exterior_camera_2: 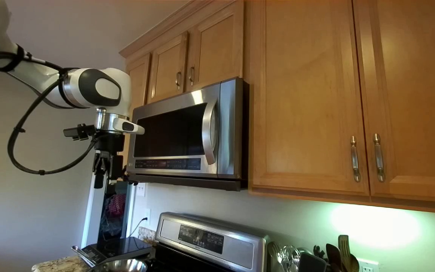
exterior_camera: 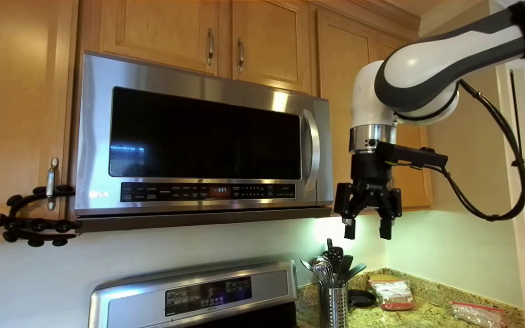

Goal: Open the microwave door

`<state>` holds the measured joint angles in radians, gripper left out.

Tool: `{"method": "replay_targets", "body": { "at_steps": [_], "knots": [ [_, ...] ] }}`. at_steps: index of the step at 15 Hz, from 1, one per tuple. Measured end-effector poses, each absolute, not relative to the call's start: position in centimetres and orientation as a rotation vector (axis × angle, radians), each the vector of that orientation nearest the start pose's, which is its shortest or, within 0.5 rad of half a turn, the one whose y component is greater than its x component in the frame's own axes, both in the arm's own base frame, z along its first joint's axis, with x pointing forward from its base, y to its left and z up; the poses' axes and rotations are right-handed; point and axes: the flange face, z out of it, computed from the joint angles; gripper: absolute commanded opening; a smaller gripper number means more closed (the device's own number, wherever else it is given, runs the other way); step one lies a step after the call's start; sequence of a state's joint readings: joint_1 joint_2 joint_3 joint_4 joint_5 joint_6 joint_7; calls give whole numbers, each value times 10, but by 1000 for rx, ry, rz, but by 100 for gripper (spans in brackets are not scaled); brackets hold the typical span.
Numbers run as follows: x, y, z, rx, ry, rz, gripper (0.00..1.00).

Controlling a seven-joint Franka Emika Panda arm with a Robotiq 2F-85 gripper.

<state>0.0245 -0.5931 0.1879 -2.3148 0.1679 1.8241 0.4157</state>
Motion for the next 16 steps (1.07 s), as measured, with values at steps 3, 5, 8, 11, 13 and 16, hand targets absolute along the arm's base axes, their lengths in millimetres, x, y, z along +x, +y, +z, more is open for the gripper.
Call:
{"method": "replay_targets", "body": {
  "at_steps": [3, 5, 8, 11, 13, 16],
  "knots": [
    [373, 100, 564, -3045, 391, -133, 100],
    [377, 88, 571, -3084, 378, -182, 100],
    [384, 70, 595, -3150, 349, -316, 100],
    [393, 60, 627, -3187, 295, -517, 100],
    [401, 52, 645, -3180, 267, -674, 100],
    [419, 36, 658, -3146, 259, -835, 100]
  ]
}}
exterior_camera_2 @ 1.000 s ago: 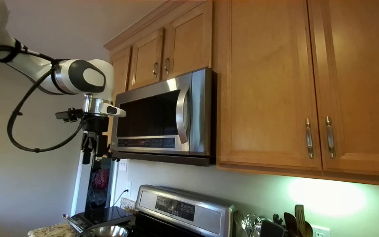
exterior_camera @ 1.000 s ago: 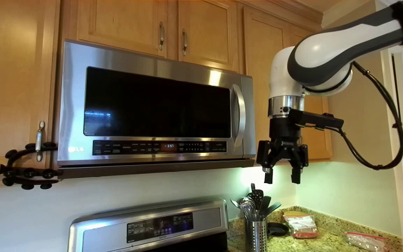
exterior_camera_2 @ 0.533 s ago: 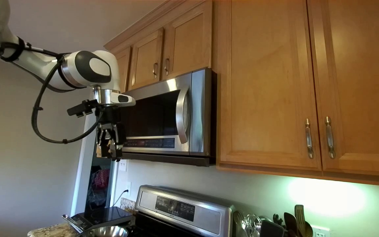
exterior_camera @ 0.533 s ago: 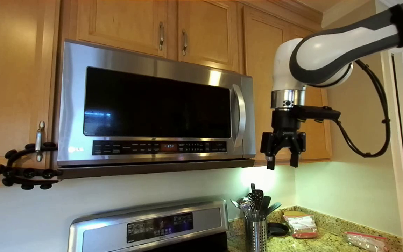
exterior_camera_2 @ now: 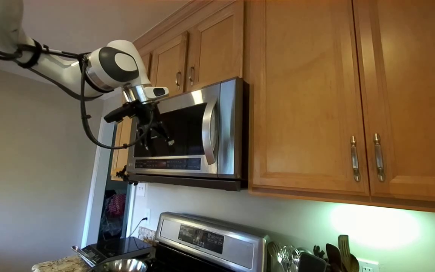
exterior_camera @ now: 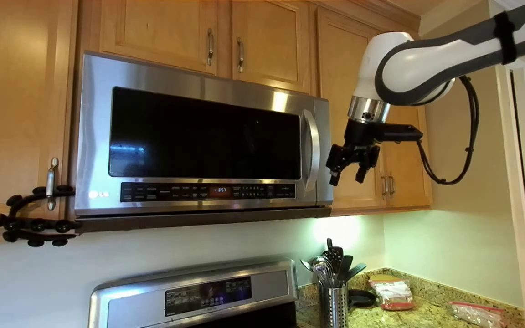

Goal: Open the microwave door

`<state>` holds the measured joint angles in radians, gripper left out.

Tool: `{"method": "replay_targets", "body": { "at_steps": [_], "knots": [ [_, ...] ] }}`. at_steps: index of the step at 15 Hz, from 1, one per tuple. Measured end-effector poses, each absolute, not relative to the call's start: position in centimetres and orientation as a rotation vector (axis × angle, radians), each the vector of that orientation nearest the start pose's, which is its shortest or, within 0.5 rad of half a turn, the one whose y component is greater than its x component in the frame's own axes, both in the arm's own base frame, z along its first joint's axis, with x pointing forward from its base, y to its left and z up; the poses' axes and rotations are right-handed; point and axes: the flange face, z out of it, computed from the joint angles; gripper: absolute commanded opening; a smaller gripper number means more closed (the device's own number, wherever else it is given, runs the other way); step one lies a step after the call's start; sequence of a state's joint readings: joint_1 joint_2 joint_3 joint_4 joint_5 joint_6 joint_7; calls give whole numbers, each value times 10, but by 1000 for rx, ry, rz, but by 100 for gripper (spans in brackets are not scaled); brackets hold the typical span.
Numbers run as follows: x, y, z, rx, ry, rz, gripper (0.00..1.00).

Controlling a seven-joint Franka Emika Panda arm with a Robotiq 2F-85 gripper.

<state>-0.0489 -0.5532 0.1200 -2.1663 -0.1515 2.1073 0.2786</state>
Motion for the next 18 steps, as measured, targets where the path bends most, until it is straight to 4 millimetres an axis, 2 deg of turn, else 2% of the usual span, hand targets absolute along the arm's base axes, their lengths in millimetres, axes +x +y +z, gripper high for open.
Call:
{"method": "replay_targets", "body": {
  "at_steps": [3, 12, 15, 18],
  "knots": [
    [434, 21, 655, -3127, 299, -860, 100],
    [437, 20, 658, -3126, 299, -871, 100],
    [439, 13, 671, -3140, 306, -928, 100],
    [446, 6, 693, -3135, 313, -1020, 100]
  ]
}}
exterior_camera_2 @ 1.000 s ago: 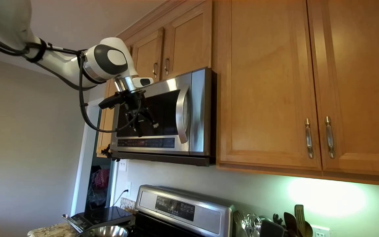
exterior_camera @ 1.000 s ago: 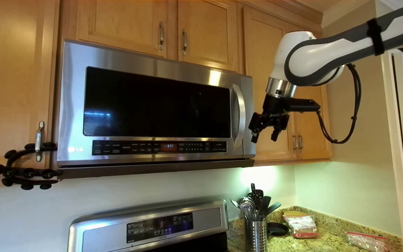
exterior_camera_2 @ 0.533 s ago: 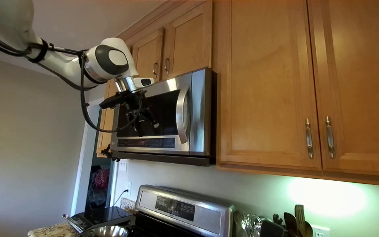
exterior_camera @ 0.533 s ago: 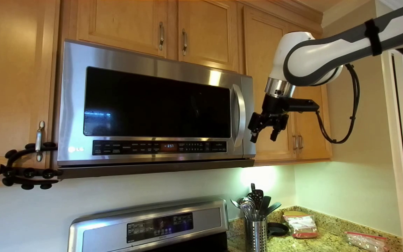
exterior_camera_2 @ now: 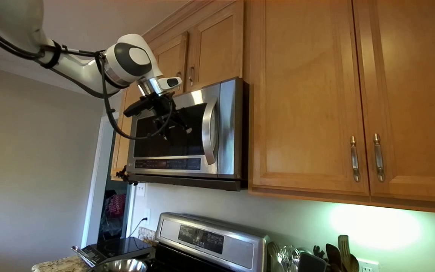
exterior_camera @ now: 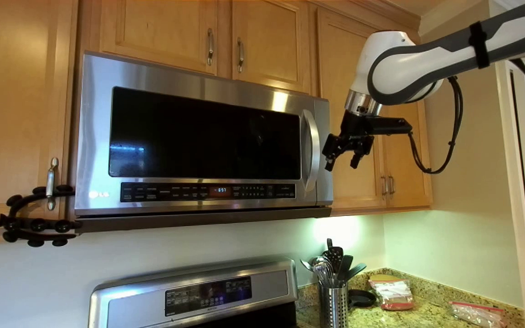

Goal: Open the microwave door

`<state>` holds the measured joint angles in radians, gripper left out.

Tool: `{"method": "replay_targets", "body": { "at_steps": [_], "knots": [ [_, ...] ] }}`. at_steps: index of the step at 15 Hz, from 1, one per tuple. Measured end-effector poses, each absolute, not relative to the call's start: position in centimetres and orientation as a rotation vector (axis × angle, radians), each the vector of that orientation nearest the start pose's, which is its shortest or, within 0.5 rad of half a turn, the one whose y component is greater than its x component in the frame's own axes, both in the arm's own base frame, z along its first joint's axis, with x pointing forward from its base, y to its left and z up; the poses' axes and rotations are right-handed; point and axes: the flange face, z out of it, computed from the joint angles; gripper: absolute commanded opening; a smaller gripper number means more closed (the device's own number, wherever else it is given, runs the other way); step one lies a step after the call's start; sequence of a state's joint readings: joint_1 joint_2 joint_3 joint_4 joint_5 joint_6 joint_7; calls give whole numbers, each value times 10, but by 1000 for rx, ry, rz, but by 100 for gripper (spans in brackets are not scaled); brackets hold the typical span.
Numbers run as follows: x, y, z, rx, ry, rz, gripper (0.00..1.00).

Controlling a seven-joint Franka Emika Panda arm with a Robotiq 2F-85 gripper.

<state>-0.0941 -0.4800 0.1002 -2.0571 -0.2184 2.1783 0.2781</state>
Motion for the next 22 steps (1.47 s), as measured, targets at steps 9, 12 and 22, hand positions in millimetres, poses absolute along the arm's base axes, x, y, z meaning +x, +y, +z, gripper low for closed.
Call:
{"method": "replay_targets", "body": {
  "at_steps": [9, 12, 22],
  "knots": [
    [504, -26, 712, -3015, 357, -1228, 100],
    [521, -37, 712, -2999, 374, -1253, 100],
    [553, -37, 718, -2979, 328, -1293, 42]
  ]
}}
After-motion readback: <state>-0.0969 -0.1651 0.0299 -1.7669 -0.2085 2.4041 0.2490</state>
